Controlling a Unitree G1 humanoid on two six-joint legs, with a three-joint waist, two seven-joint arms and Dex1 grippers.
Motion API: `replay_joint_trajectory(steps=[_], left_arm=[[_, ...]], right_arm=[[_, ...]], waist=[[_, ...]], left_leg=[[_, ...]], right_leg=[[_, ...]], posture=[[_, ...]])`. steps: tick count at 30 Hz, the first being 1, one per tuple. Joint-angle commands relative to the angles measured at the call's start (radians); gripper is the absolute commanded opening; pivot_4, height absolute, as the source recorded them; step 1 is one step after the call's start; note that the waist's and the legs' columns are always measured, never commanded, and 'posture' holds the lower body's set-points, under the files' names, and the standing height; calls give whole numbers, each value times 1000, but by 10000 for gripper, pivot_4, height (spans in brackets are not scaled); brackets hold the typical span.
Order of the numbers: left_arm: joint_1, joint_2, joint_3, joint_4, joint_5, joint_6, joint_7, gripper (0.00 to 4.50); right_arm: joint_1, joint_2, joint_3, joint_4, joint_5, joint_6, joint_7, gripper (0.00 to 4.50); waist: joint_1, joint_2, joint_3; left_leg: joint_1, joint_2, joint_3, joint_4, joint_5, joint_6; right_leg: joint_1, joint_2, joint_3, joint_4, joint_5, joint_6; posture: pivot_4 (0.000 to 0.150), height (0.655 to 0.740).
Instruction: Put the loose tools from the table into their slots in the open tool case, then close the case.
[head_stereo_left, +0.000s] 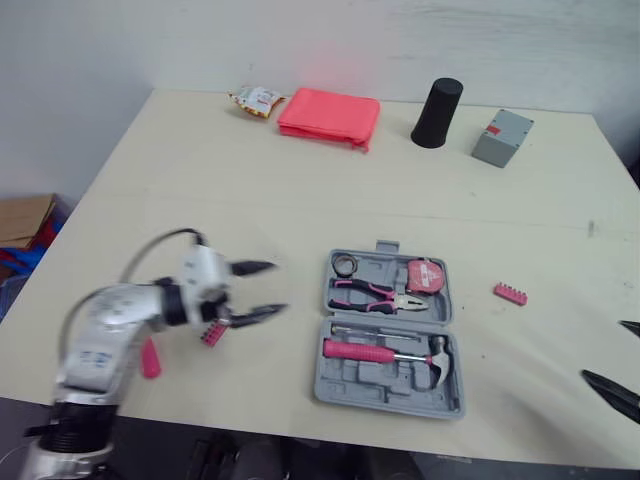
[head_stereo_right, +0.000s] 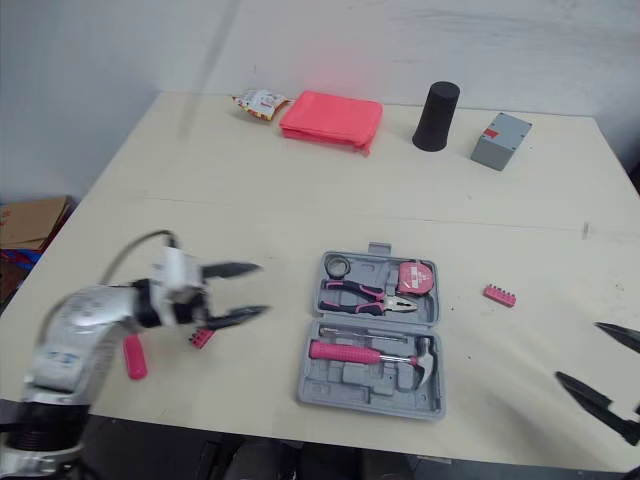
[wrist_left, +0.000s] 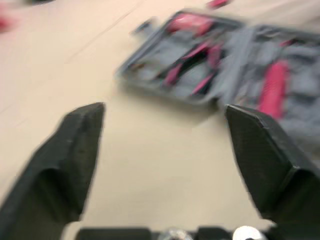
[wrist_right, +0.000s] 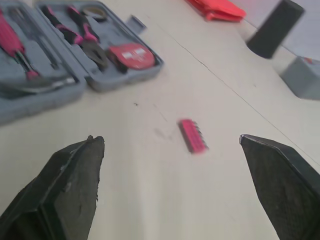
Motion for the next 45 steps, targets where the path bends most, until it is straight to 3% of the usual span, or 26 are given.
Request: replay_joint_trajectory(steps=[1,4,10,16,25,33,38,45], left_arm=[[39,65,187,152,1,-76,16,44370],[80,135,320,416,49,-199,63,44370],[215,288,492,855,107,-426,144,44370],[221,311,565,997,69,-477,214,44370],[299,168,549,691,-1,-396,195,44370],[457,15,540,86,-99,-117,284,44370],[610,-167,382,-431,-176,51,410,44370],[718,-354,186,-626,-59,97,557,44370]], right_arm=[[-4,-27,-86,150,-15,-100,-1,45000],[-44,-76,-139,381,-46,-219,-59,45000],[-55,-151,-122,671,-85,-369,-73,45000],[-120,-189,-80,801,-104,-432,-124,45000],[-371,-156,78,715,-73,-373,-57,45000],[-398,-4,267,201,41,-143,6,45000],[-381,93,433,-113,62,-27,-20,45000],[-351,157,562,-352,82,83,-53,45000]], waist=[[-3,-2,1],[-9,-2,1],[-27,-5,3],[-31,-7,4],[-40,-8,6],[-50,-10,6],[-46,-10,6],[-38,-10,7]], left_leg=[[0,0,0,0,-1,0],[1,0,2,0,-3,1],[1,1,4,-1,-5,-1],[3,1,5,-1,-5,-1],[10,1,5,-2,-5,-4],[9,2,5,-2,-2,1],[5,2,5,2,-3,-2],[0,2,3,10,-4,-1]], right_leg=[[0,-1,0,0,0,0],[0,-3,-1,0,-1,-1],[-2,-3,-1,1,-2,-4],[-4,-4,-1,7,-2,-3],[-2,-4,-1,18,-1,-4],[-1,-2,-1,16,-1,-3],[0,-2,1,13,-1,0],[-1,1,2,12,0,2]], posture=[[1500,7400],[1500,7400],[1500,7400],[1500,7400],[1500,7400],[1500,7400],[1500,7400],[1500,7400]])
